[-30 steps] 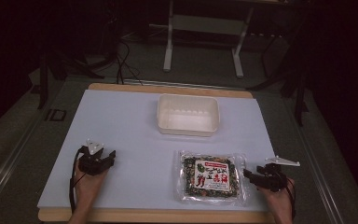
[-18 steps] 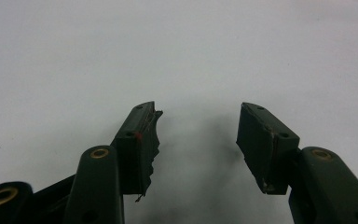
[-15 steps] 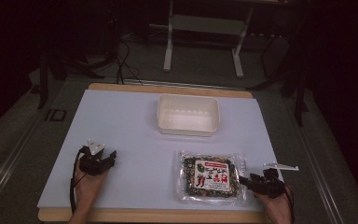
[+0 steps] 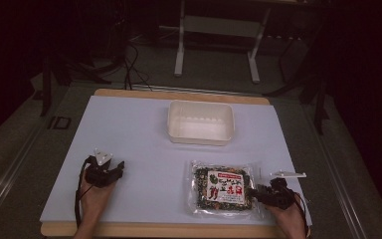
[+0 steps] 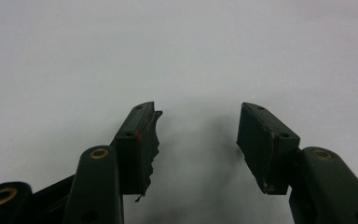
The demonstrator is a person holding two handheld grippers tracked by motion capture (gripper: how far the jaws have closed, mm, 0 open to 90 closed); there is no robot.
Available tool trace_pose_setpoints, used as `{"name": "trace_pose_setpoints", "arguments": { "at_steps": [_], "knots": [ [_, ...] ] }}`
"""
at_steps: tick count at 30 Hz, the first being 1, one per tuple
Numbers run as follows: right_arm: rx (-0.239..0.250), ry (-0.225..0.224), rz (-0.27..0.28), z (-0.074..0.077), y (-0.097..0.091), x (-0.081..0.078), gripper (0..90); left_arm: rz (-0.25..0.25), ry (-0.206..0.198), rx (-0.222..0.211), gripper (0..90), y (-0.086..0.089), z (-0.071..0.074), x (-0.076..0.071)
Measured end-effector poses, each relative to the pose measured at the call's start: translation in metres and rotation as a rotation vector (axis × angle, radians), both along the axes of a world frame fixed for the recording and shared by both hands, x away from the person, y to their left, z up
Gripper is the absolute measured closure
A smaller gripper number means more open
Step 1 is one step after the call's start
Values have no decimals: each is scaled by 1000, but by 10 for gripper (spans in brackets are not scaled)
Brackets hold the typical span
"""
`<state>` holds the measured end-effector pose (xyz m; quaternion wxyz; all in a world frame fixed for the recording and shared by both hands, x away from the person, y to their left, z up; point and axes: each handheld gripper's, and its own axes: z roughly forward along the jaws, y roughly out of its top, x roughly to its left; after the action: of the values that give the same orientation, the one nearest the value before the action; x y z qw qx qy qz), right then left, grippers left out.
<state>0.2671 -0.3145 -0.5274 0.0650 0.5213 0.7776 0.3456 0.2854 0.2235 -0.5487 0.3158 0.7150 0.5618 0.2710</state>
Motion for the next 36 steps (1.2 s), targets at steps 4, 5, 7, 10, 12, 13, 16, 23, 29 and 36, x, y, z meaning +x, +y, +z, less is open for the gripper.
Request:
{"name": "trace_pose_setpoints", "arguments": {
  "at_steps": [4, 5, 7, 10, 12, 13, 16, 23, 29, 36],
  "knots": [
    [0, 13, -9, 1, 3, 1, 584, -1, 1, 1, 473, -1, 0, 0],
    [0, 15, -11, 1, 3, 1, 596, -2, 1, 3, 473, -1, 0, 0],
    [-3, 15, -7, 2, 3, 1, 622, -2, 1, 2, 473, -1, 0, 0],
    [7, 26, -14, 3, 2, 2, 657, -2, 1, 2, 473, -1, 0, 0],
    [22, 33, -21, 3, 0, 3, 667, -2, 2, 4, 473, -1, 0, 0],
    [29, 37, -21, 2, -1, 3, 671, -2, 2, 4, 473, -1, 0, 0],
    [33, 42, -22, 3, -1, 4, 682, 0, 3, 7, 473, -1, 0, 0],
    [44, 44, -20, 3, -2, 5, 687, -5, -2, 18, 473, -2, 0, 0],
    [68, 45, -19, 4, -3, 8, 718, -4, 0, 18, 473, -2, 0, 0],
    [7, 32, -11, 8, 4, 13, 855, -4, 0, 20, 473, -2, 0, 0]
  ]
}}
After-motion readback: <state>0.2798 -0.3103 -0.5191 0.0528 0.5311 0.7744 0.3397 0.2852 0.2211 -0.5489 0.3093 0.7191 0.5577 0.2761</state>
